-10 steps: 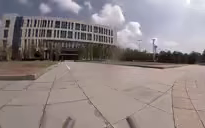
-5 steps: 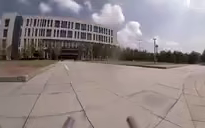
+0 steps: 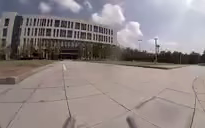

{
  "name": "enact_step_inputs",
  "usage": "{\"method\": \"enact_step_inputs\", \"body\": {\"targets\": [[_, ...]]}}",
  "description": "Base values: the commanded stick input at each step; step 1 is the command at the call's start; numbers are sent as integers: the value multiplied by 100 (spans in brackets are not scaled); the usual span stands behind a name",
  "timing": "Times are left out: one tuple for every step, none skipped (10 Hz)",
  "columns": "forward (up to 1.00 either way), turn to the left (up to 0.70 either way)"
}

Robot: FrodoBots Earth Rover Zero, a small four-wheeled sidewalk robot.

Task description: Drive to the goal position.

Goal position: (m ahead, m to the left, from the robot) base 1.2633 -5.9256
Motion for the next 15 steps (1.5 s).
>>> {"method": "enact_step_inputs", "body": {"targets": [[70, 5], [70, 5], [70, 5], [70, 5], [70, 5], [70, 5], [70, 5], [70, 5], [70, 5], [70, 5], [70, 5], [70, 5], [70, 5], [70, 5], [70, 5]]}}
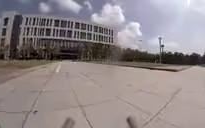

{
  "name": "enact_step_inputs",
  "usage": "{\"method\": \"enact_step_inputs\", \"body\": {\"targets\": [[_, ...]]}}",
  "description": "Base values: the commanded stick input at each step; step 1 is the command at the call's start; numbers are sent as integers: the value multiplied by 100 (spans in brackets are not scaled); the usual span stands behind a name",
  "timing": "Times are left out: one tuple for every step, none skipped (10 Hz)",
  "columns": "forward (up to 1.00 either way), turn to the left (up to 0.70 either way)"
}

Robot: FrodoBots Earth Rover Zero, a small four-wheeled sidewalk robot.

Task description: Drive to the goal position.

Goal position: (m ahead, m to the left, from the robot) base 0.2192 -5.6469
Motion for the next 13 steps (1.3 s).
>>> {"method": "enact_step_inputs", "body": {"targets": [[70, 5], [70, 5], [70, 5], [70, 5], [70, 5], [70, 5], [70, 5], [70, 5], [70, 5], [70, 5], [70, 5], [70, 5], [70, 5]]}}
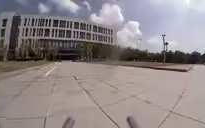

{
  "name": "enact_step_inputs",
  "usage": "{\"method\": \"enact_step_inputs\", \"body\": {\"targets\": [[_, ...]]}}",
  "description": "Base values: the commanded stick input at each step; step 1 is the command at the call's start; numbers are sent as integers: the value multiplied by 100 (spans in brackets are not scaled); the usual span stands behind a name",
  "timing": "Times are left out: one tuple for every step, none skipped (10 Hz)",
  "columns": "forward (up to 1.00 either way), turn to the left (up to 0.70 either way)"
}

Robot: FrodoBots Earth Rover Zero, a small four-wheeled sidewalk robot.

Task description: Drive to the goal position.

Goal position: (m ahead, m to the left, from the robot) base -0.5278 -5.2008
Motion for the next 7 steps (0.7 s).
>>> {"method": "enact_step_inputs", "body": {"targets": [[70, 5], [70, 5], [70, 5], [70, 5], [70, 5], [70, 5], [70, 5]]}}
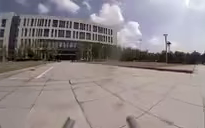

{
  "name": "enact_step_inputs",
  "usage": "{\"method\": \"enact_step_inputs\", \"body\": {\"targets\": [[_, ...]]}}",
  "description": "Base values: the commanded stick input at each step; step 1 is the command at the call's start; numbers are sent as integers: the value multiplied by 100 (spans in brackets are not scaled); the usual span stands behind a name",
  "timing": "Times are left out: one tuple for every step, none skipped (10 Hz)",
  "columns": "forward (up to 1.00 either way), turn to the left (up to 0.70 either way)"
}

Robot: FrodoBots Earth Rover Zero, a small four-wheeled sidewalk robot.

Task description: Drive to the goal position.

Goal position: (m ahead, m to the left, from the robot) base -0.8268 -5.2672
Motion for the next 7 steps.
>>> {"method": "enact_step_inputs", "body": {"targets": [[70, 5], [70, 5], [70, 5], [70, 5], [70, 5], [70, 5], [70, 5]]}}
